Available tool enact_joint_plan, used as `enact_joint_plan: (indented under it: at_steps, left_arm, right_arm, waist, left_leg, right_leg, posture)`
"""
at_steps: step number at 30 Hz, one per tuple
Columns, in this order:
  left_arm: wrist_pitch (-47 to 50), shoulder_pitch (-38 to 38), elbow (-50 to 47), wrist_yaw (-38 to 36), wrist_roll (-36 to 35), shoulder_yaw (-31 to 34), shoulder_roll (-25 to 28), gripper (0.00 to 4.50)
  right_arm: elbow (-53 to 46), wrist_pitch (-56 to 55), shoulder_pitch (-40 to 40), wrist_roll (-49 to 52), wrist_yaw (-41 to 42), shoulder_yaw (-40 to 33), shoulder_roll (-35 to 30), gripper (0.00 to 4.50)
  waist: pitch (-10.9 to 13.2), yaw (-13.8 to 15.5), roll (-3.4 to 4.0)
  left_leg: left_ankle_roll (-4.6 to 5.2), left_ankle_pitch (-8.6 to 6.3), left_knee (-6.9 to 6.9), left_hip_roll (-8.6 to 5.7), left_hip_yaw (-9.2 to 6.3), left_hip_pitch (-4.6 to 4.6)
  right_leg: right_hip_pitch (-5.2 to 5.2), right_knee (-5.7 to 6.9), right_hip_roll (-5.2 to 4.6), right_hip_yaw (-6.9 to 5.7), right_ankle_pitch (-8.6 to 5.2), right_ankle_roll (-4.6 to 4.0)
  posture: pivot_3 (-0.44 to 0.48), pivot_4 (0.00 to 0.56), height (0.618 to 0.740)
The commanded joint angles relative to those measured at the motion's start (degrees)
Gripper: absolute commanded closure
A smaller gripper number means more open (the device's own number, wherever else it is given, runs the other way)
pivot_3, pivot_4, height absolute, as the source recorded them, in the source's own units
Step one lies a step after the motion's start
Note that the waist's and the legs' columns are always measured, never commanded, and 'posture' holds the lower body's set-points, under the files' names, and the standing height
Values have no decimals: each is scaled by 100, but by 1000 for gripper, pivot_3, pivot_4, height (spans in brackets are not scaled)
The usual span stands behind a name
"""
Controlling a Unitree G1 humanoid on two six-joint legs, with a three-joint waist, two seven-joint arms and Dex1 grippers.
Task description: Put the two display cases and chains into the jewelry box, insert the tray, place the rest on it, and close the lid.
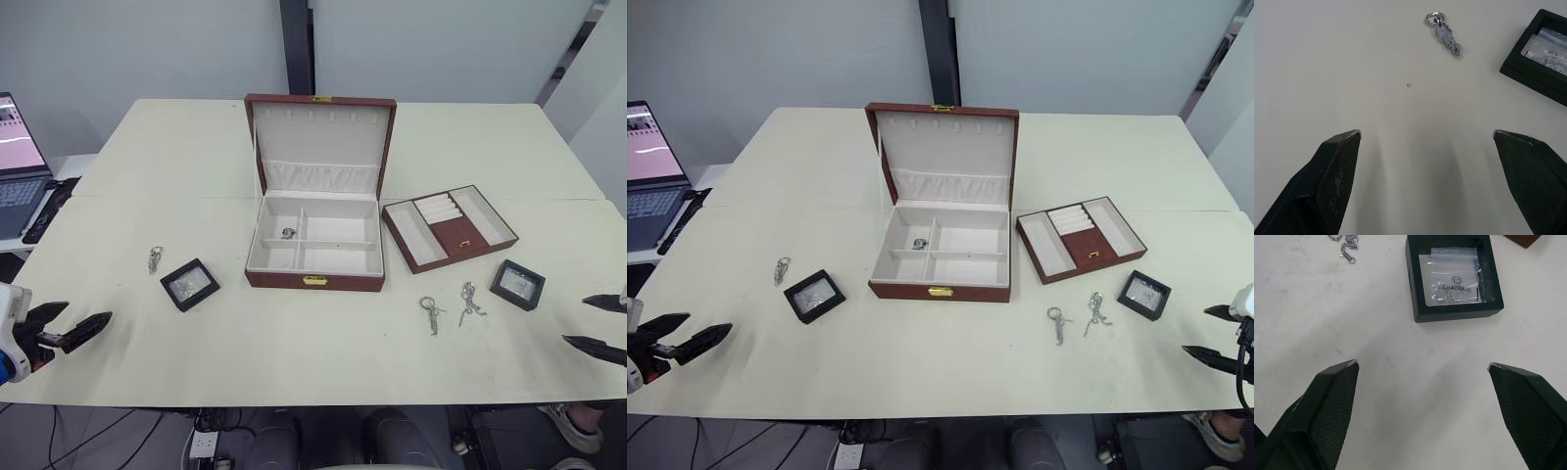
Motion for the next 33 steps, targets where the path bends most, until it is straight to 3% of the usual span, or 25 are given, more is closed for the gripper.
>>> enact_joint_plan:
  at_steps: [1, 11, 17, 24, 28, 33]
  left_arm:
    - [41, 44, -272, 75, -100, 52, 0, 13]
    - [321, 342, -712, 440, -343, 383, -259, 13]
    - [499, 654, -1068, 683, -560, 684, -462, 13]
    - [806, 917, -1706, 952, -846, 924, -686, 13]
    - [916, 891, -1878, 1075, -900, 883, -728, 13]
    - [918, 467, -1767, 1292, -848, 736, -629, 13]
  right_arm:
    - [-122, 23, -39, 53, -14, -244, -113, 0]
    - [-693, 507, -846, 428, -17, 146, -70, 0]
    - [-1461, 1015, -2218, 894, -46, 1026, 67, 0]
    - [-2137, 1708, -4094, 1326, -165, 2461, 954, 0]
    - [-2095, 2162, -5122, 1236, -543, 3257, 1872, 0]
    - [-1813, 2370, -5828, 1062, -796, 3856, 2713, 0]
  waist:
    - [0, 0, 0]
    - [0, -12, 2]
    - [0, -7, 3]
    - [-1, -2, -1]
    - [-1, 8, 0]
    - [-4, 24, -4]
  left_leg:
    - [0, 0, 0, 0, 0, 0]
    - [0, 0, 0, 3, 1, 2]
    - [0, 0, 3, 3, -4, 0]
    - [-1, 0, 4, 3, -17, -8]
    - [-1, 1, 7, 1, -24, -10]
    - [-2, 1, 8, 0, -34, -17]
  right_leg:
    - [0, 0, 0, -1, 0, 0]
    - [0, 1, 0, 4, 0, 0]
    - [0, 2, -2, 7, 0, 0]
    - [-4, -1, -4, 0, 0, -1]
    - [-5, 3, -7, -5, 1, -1]
    - [-11, 2, -7, -14, 1, -1]
  posture:
    - [0, 150, 740]
    - [0, 150, 740]
    - [0, 150, 740]
    - [0, 150, 740]
    - [0, 150, 740]
    - [0, 150, 740]
